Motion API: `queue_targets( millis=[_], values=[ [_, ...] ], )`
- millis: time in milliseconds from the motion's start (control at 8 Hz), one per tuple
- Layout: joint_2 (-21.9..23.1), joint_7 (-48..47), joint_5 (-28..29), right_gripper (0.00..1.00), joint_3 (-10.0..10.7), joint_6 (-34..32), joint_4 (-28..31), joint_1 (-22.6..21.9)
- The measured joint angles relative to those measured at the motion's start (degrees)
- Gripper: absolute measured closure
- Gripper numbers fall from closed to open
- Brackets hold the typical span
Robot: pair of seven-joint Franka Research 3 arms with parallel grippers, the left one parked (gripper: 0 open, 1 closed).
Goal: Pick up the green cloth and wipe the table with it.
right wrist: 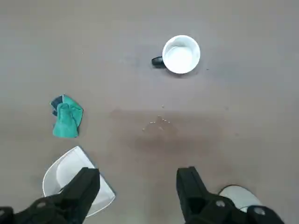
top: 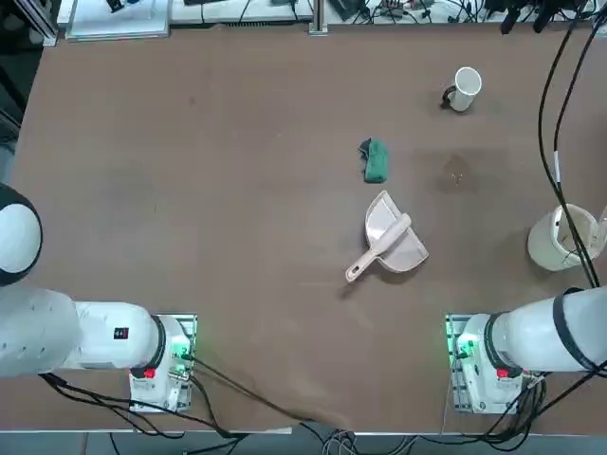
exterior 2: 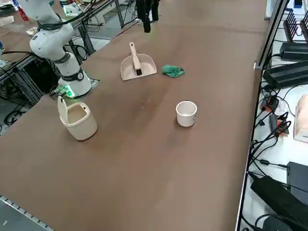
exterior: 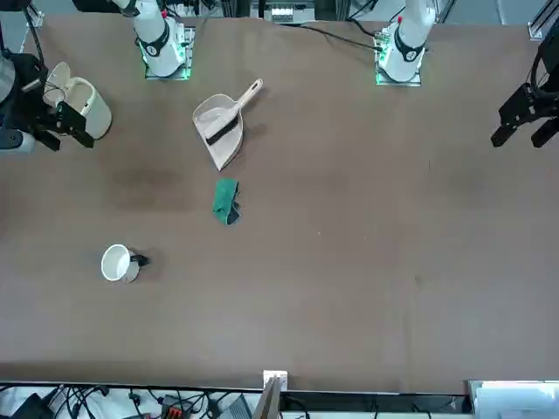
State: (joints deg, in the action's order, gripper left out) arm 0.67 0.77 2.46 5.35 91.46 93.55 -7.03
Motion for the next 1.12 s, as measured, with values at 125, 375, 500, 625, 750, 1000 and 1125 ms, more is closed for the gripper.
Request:
queue_targets(
  millis=[125,375,500,625,750,1000,1125],
  values=[
    [-0.08,-0.39,0.11,0.00,-0.08,-0.17,0.05,-0.53],
    [-0.90,-2.86,0.30,0.00,-0.25,-0.28,0.69,-3.89],
    [-1.61,-4.40,0.49,0.00,-0.38,0.60,1.54,-6.37],
    [-2.37,-6.46,0.63,0.00,-0.47,3.26,3.42,-9.56],
    [-3.25,-9.59,0.74,0.00,-0.59,7.53,6.26,-13.16],
    [-6.65,-17.94,0.77,0.00,-0.79,18.39,12.25,-21.01],
    [-9.87,-20.32,0.77,0.00,-0.83,22.86,13.72,-24.19]
  ],
)
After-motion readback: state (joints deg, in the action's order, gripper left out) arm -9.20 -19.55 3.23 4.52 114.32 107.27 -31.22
